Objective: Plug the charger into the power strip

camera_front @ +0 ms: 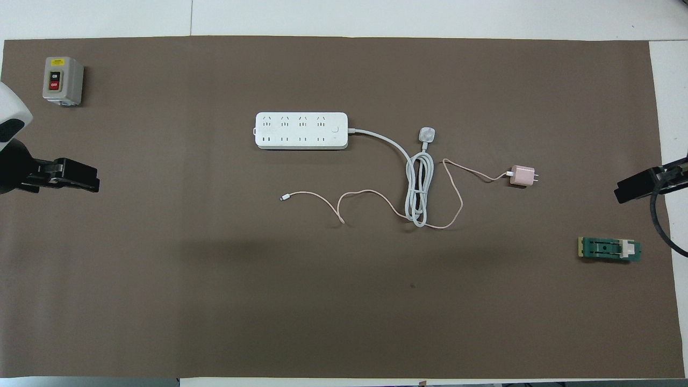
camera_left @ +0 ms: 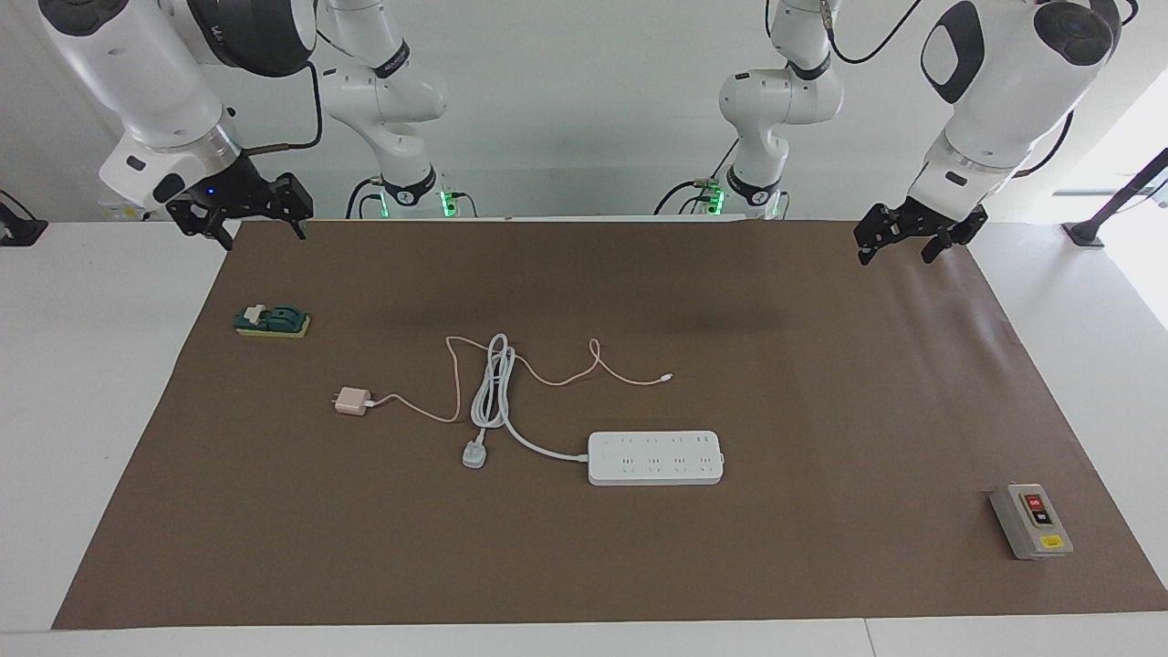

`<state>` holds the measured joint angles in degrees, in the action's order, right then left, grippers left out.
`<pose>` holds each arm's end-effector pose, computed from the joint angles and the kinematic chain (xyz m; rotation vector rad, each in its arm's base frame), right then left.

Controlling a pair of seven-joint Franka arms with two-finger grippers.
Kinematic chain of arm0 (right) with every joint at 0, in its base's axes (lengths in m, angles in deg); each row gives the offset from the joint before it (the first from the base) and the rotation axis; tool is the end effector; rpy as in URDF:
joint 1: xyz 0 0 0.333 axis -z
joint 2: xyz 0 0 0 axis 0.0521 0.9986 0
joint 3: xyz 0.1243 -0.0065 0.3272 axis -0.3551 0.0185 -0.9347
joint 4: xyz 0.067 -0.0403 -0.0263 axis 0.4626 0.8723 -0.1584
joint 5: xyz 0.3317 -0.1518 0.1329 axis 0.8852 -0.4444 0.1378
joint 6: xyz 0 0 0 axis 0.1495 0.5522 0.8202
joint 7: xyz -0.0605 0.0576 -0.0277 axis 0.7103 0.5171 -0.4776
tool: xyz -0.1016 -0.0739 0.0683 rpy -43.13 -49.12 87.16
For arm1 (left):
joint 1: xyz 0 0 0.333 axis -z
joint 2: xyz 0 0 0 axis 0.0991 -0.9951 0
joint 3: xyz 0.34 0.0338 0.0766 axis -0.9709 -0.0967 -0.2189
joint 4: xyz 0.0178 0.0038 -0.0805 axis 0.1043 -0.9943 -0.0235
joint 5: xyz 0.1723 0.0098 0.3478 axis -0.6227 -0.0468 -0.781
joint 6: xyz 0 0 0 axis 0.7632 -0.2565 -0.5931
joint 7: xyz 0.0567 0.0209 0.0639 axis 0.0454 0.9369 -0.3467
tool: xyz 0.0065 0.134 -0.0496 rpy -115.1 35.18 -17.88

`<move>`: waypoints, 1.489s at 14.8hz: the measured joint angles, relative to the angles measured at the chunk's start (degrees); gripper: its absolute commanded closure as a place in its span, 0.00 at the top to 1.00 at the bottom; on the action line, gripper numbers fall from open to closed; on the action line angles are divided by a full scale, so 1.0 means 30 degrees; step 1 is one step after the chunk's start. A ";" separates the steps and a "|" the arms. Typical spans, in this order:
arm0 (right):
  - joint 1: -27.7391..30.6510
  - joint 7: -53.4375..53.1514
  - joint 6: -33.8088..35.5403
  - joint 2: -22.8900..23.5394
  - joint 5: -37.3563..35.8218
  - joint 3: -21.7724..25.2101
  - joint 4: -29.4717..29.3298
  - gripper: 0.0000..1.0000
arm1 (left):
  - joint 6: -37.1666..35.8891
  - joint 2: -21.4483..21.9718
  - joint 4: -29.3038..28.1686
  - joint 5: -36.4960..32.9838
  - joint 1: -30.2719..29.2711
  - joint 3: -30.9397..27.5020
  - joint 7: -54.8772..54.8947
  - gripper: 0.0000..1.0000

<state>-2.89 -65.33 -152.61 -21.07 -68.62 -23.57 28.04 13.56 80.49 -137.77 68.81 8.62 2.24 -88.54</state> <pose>0.5254 -0.0369 0.6048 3.0791 0.3196 -0.2529 0.5264 -0.0333 0.5816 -3.1213 0.1086 0.1029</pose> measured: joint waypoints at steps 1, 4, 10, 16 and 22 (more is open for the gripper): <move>0.0000 0.0000 -0.0020 0.0000 0.0000 0.0000 0.0000 1.00 | -0.0001 0.0000 0.0003 0.0000 0.0000 0.0000 0.0000 1.00; 0.0000 -0.0002 -0.0063 0.0000 0.0000 0.0000 0.0000 1.00 | -0.0006 0.0000 0.0012 0.0000 0.0003 0.0012 0.0000 1.00; 0.0512 -0.0055 -0.0544 -0.0096 -0.0008 0.0045 -0.0001 1.00 | -0.0049 0.0000 0.0143 0.0000 0.0137 0.0306 -0.0001 1.00; 0.0529 -0.0061 -0.0137 -0.0219 -0.0008 0.0027 0.0025 1.00 | -0.0770 0.0004 0.0796 0.0000 0.0146 0.0409 -0.0001 1.00; 0.1278 -0.0492 -0.2127 -0.0938 0.0014 0.0054 0.2285 1.00 | -0.2018 0.0018 0.2023 0.0000 0.0167 0.0971 -0.0003 1.00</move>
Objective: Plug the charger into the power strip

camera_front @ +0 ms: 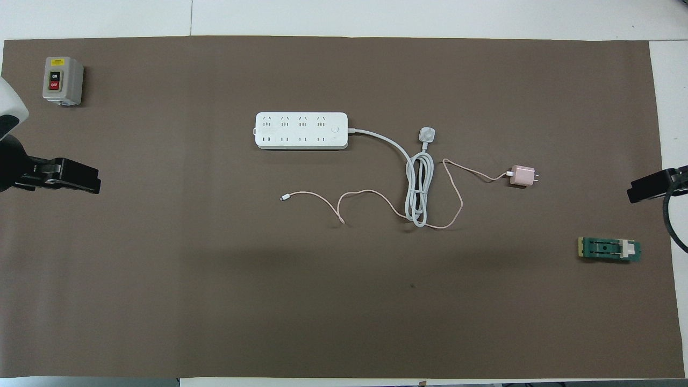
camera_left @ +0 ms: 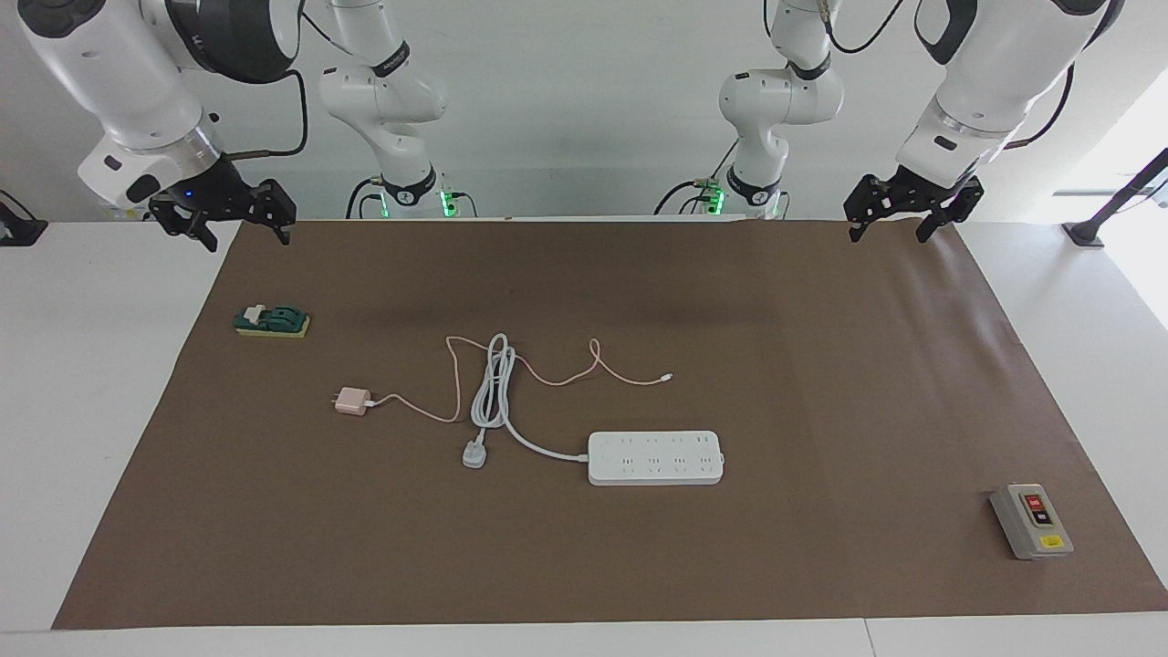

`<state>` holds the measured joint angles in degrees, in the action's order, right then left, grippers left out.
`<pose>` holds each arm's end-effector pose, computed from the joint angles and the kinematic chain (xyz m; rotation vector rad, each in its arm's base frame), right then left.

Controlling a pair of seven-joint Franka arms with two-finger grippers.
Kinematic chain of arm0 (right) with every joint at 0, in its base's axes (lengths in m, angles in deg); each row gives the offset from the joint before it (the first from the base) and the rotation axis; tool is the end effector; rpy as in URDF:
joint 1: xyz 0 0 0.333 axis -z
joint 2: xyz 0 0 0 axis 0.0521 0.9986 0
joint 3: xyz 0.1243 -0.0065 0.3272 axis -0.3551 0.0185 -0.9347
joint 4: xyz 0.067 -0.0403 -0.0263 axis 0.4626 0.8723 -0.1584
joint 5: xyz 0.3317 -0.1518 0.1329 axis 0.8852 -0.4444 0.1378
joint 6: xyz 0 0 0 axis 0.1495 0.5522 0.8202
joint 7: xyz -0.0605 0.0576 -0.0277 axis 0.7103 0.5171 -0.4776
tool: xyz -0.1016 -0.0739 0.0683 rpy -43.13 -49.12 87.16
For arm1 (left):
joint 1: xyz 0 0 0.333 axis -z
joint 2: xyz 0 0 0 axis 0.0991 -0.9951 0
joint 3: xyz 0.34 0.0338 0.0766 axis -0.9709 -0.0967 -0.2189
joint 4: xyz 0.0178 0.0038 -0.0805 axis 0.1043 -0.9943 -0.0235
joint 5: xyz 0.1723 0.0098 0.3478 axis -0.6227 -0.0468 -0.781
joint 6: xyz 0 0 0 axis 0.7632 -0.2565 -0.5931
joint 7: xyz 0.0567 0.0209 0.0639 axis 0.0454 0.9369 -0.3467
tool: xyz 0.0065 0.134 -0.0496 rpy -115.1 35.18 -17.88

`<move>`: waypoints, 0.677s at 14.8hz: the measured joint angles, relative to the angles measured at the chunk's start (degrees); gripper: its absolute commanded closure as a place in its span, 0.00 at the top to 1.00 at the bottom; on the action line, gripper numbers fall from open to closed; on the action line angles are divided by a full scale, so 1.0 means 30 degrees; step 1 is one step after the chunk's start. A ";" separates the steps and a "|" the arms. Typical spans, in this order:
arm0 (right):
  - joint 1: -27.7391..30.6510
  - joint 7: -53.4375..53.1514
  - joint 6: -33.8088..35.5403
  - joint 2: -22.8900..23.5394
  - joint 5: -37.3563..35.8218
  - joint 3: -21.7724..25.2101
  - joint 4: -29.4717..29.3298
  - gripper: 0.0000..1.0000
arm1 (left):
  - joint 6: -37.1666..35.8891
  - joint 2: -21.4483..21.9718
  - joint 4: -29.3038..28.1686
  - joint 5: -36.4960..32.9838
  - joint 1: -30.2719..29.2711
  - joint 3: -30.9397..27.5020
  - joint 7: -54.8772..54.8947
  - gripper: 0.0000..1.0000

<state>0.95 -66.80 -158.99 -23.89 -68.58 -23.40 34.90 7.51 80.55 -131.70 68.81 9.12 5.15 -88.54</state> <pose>0.5150 -0.0728 0.5841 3.0943 0.1812 -0.1910 0.5165 -0.0643 0.6227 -3.1122 0.1985 0.0997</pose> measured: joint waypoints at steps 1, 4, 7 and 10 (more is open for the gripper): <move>0.0317 -0.0052 -0.0694 -0.0310 0.0077 0.0001 0.0859 1.00 | -0.0121 0.0001 0.0049 0.0000 0.0003 0.0130 0.0000 1.00; 0.1051 -0.2874 -0.2362 -0.0876 0.1509 0.0020 0.2917 1.00 | -0.0289 -0.0042 0.0053 0.0000 0.0008 0.0486 0.0000 1.00; 0.1155 -0.6119 -0.3042 -0.0364 0.2617 0.0018 0.3806 1.00 | -0.0382 -0.0746 -0.0082 0.0000 0.0018 0.0526 0.0000 1.00; 0.1493 -0.9396 -0.3947 0.1175 0.4269 0.0009 0.4054 1.00 | -0.0377 -0.1111 0.0167 0.0000 0.0030 0.0540 0.0000 1.00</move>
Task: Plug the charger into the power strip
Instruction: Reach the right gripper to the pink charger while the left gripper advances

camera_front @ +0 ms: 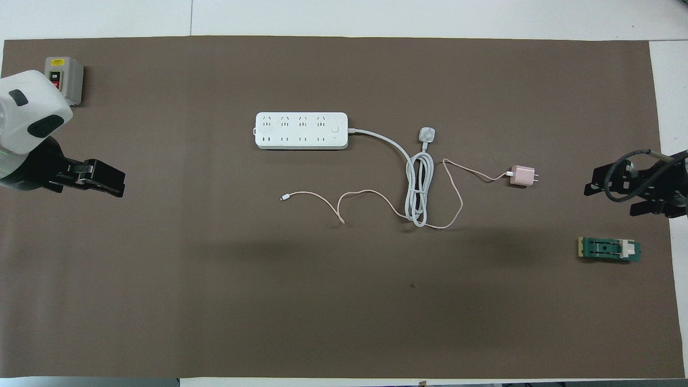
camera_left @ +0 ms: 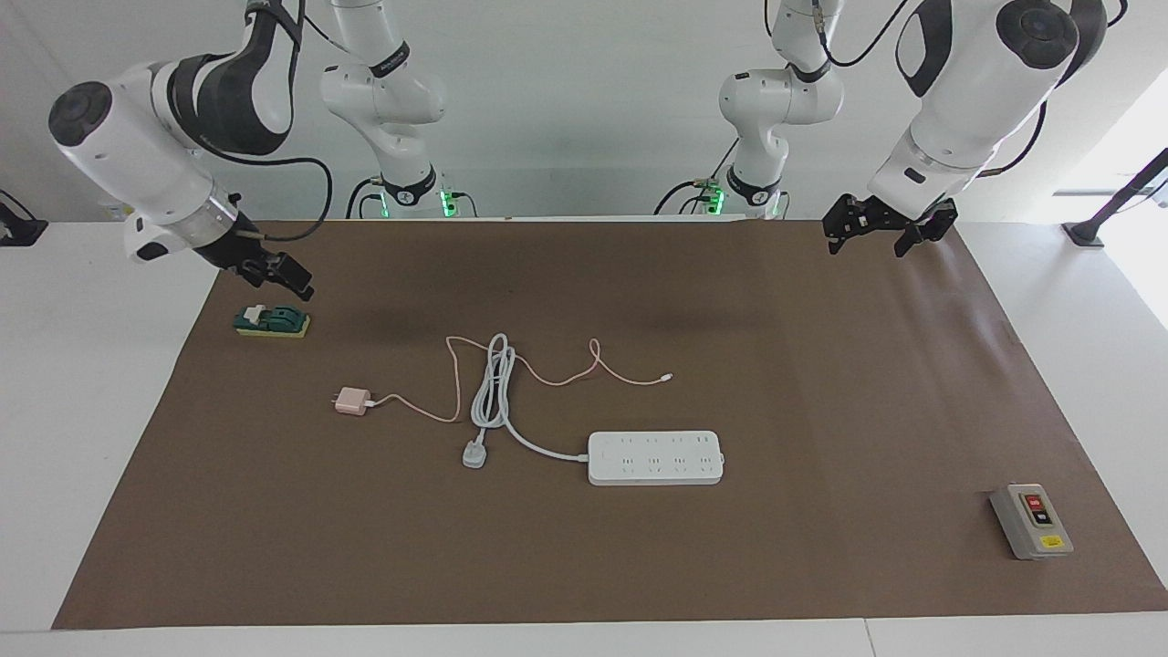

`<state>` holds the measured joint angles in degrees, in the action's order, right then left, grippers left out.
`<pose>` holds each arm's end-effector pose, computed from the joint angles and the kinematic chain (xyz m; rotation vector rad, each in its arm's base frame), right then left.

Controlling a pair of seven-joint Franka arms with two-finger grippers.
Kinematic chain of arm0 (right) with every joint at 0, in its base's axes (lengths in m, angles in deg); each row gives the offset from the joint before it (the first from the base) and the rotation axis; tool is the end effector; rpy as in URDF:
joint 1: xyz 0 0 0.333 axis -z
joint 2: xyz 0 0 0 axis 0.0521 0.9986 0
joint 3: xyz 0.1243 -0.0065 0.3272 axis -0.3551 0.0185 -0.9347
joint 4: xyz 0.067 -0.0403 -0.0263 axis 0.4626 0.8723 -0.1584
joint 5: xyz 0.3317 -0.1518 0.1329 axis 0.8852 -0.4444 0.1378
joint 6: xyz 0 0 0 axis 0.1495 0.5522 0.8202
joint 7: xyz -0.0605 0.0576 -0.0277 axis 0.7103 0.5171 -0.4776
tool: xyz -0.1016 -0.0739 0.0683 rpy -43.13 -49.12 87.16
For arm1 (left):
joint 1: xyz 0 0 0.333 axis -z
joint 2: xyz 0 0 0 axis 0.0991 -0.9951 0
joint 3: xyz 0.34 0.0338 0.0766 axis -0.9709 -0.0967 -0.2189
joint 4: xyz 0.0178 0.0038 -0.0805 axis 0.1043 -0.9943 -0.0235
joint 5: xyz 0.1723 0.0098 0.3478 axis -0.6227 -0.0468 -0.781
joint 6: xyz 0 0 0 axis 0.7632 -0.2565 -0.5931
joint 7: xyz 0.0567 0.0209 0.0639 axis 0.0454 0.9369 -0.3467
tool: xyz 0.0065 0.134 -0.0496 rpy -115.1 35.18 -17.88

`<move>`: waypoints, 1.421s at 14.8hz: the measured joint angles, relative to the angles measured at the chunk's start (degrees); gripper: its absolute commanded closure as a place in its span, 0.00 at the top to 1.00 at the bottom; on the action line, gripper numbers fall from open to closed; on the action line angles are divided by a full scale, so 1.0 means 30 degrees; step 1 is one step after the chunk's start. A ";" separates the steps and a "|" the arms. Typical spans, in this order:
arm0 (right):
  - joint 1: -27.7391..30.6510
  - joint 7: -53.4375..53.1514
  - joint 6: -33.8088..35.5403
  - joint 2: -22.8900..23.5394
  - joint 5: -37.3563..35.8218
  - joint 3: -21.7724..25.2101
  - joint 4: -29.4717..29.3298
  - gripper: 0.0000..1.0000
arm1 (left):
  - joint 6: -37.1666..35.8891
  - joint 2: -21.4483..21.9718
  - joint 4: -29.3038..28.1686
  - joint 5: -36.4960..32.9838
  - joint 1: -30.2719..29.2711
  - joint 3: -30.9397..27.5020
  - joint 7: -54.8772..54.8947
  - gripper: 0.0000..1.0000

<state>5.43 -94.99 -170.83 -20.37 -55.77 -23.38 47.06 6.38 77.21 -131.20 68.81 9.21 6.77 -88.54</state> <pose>0.5241 -0.0859 0.4705 -2.8845 0.7357 0.2771 0.5281 -0.0808 0.5945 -3.1012 0.2450 0.2069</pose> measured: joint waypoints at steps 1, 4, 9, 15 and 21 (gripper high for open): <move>0.0208 -0.1143 -0.0292 0.0655 0.0787 0.0002 0.0026 1.00 | -0.0007 0.0041 0.0166 0.0000 0.0007 0.0022 0.0000 1.00; 0.0667 -0.4491 -0.1515 0.2493 0.3220 0.0019 0.0053 1.00 | -0.0021 0.0286 0.0572 0.0044 0.0024 0.0153 0.0000 1.00; 0.1093 -0.7615 -0.3148 0.4706 0.7415 0.0035 0.0022 1.00 | -0.0412 0.0666 0.1277 0.2262 0.0257 0.0269 0.0000 1.00; 0.1741 -0.8232 -0.3857 0.6549 1.1237 0.0101 -0.0030 1.00 | -0.2404 0.0746 0.0833 0.9015 0.0275 0.0286 0.0000 1.00; 0.2207 -0.8318 -0.3820 0.7595 1.2966 -0.0027 0.0035 1.00 | -0.2421 0.0030 0.0431 1.4164 -0.0186 -0.0130 -0.0008 1.00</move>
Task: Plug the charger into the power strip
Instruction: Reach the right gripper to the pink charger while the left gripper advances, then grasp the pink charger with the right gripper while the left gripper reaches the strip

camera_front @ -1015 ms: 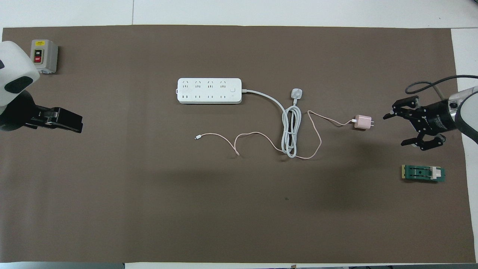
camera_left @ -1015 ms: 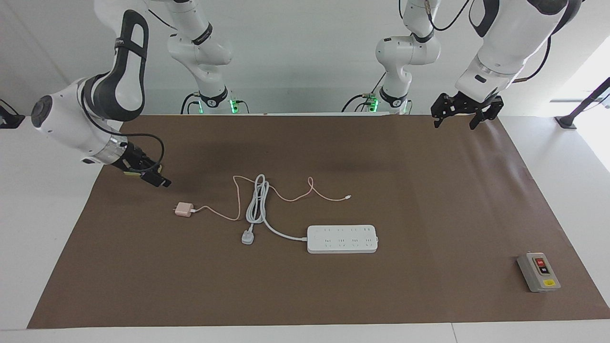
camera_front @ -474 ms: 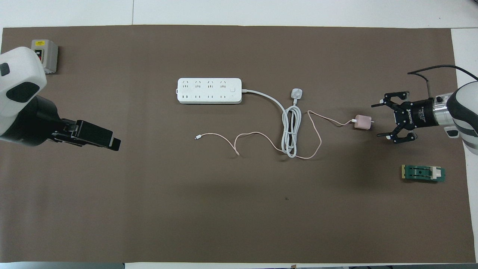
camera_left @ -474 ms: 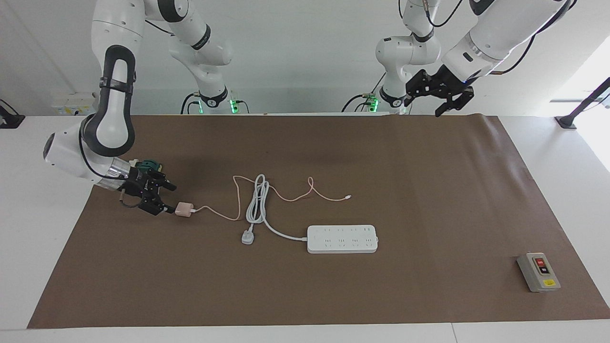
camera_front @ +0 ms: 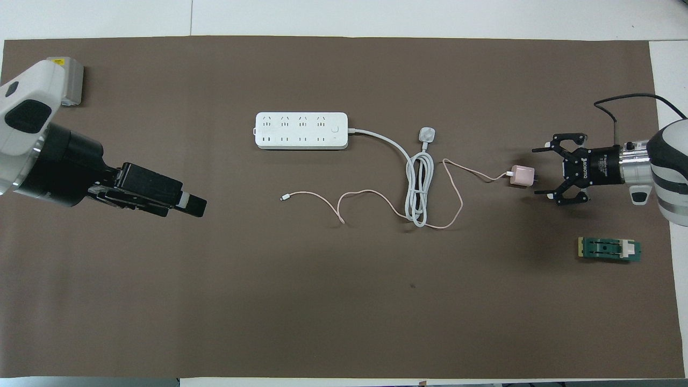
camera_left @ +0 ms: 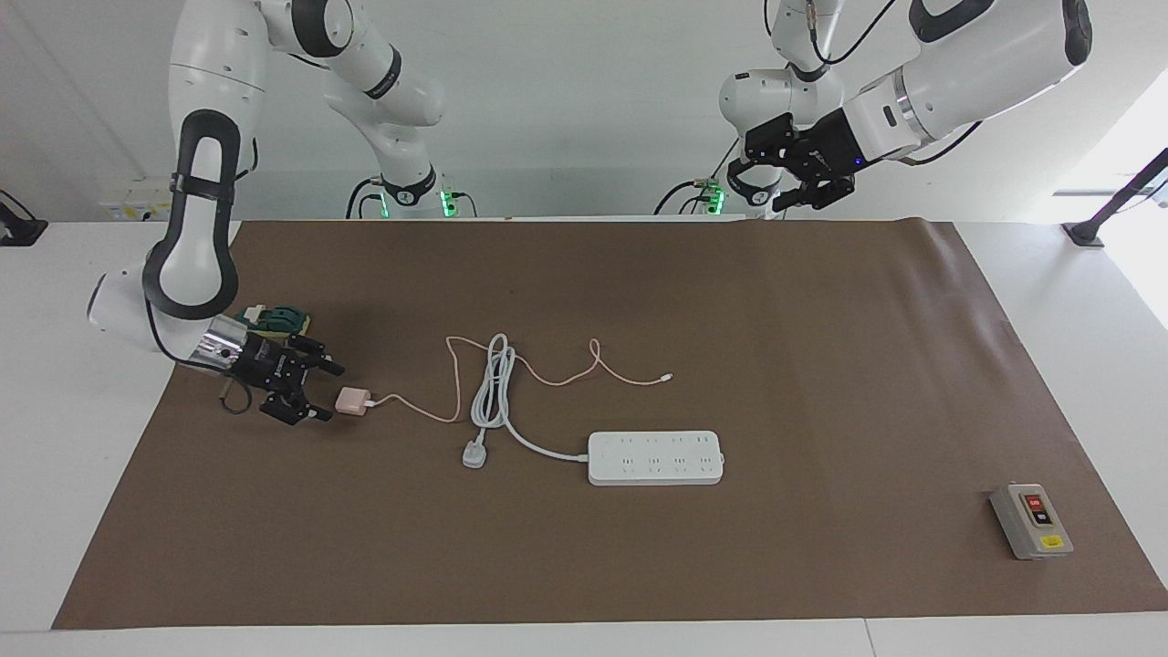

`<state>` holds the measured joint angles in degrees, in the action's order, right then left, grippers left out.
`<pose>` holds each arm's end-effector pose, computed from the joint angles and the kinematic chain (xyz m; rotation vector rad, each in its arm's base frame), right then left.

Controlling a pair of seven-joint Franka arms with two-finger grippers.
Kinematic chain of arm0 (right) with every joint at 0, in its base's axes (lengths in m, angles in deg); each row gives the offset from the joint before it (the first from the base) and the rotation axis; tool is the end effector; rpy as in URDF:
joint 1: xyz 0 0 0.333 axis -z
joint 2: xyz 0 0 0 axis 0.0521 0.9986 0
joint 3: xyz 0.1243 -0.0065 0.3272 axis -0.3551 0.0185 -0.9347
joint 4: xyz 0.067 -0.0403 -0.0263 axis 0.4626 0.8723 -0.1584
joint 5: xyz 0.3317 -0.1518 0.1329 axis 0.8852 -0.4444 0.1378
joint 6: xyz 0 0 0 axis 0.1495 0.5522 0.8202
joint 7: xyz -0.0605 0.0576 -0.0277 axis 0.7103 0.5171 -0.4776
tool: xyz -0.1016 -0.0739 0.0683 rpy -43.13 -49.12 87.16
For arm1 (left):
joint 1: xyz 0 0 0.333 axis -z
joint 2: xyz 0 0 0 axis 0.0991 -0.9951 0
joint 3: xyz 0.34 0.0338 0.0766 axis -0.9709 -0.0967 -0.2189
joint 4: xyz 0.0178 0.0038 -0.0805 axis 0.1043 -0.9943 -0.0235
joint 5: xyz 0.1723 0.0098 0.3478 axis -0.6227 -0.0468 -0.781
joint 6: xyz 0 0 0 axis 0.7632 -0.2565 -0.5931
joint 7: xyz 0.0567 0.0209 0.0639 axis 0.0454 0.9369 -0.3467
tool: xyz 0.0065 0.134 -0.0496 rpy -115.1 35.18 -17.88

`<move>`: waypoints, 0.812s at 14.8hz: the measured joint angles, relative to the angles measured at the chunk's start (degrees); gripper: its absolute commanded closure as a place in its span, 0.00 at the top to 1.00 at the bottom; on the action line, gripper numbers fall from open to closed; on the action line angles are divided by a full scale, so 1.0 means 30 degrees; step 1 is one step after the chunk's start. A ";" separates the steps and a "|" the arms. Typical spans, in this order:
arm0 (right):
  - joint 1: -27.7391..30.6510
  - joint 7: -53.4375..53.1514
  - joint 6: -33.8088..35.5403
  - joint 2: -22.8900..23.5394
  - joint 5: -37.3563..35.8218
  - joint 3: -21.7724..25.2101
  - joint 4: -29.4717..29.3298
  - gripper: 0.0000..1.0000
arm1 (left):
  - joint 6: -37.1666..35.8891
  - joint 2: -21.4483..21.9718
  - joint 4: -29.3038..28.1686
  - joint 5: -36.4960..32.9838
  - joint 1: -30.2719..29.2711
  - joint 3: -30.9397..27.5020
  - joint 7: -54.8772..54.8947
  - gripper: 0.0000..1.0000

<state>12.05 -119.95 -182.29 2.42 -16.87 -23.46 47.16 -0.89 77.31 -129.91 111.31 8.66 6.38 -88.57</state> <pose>0.5911 -0.1125 0.2778 -1.8150 1.6665 0.6127 0.4971 -0.1762 0.6380 2.3961 -0.2590 -0.3491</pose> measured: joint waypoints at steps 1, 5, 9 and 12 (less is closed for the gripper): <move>-0.0006 -0.0001 0.0000 0.0055 0.0104 -0.0036 0.0035 1.00 | 0.0001 -0.0109 -0.0379 0.0800 -0.0141 -0.0004 0.0000 1.00; -0.0013 0.0005 -0.0004 0.0383 0.0565 -0.0045 0.0109 1.00 | -0.0021 -0.0397 -0.3108 0.4112 -0.1190 -0.0039 0.0407 1.00; -0.0012 0.0228 -0.0080 0.0659 0.0593 -0.0043 0.0140 1.00 | -0.0040 -0.1102 -0.5781 0.6800 -0.2444 -0.0077 0.4359 1.00; -0.0012 0.0379 -0.0389 0.0776 0.0594 -0.0043 0.0181 1.00 | -0.0112 -0.2680 -0.6456 0.8716 -0.2824 -0.0072 0.6490 1.00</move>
<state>12.01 -118.81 -183.46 4.75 -15.09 -23.59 47.71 -1.22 69.27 -149.28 137.45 0.18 6.16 -69.10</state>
